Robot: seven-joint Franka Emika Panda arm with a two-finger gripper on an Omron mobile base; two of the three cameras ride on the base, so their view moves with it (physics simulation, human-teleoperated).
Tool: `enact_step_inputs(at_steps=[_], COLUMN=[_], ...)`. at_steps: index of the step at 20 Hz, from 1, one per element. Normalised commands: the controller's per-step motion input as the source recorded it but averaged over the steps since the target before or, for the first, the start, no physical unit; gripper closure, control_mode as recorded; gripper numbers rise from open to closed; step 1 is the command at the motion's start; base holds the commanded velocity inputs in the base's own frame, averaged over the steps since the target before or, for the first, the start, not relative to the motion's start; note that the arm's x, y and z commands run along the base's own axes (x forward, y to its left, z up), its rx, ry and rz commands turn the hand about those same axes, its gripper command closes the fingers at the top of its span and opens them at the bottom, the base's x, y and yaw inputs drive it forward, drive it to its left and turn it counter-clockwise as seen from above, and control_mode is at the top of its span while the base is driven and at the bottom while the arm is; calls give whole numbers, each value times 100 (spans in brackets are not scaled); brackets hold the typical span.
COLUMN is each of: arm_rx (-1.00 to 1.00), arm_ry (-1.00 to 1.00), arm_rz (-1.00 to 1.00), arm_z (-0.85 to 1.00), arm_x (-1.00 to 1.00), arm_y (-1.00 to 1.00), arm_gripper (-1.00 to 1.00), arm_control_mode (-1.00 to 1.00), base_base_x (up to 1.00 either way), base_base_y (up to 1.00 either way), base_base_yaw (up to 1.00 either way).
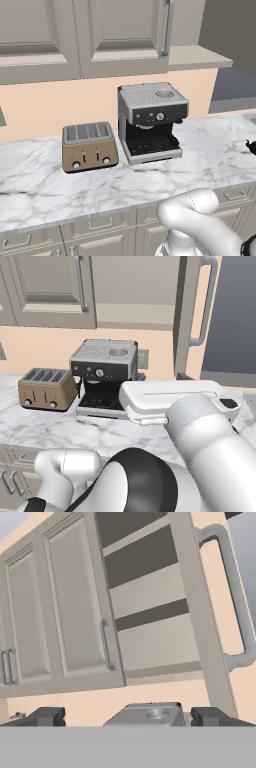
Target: Open the cabinet. Pick the soap dispenser and place it next to the sink. Then close the cabinet.
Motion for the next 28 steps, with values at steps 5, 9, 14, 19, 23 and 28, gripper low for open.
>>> enact_step_inputs(at_steps=[5, 9, 14, 19, 23, 28], arm_rx=[0, 0, 0, 0, 0, 0], arm_ry=[0, 0, 0, 0, 0, 0], arm_rz=[18, 16, 16, 9, 7, 10], arm_z=[-15, -20, -4, -4, -8, -13], arm_x=[36, 39, 51, 52, 47, 49], arm_y=[-13, -5, -29, -48, -61, -42], arm_gripper=[-100, -100, -100, -100, -100, -100], arm_control_mode=[-100, -100, -100, -100, -100, -100], base_base_x=[0, 0, 0, 0, 0, 0], base_base_y=[0, 0, 0, 0, 0, 0], base_base_yaw=[0, 0, 0, 0, 0, 0])
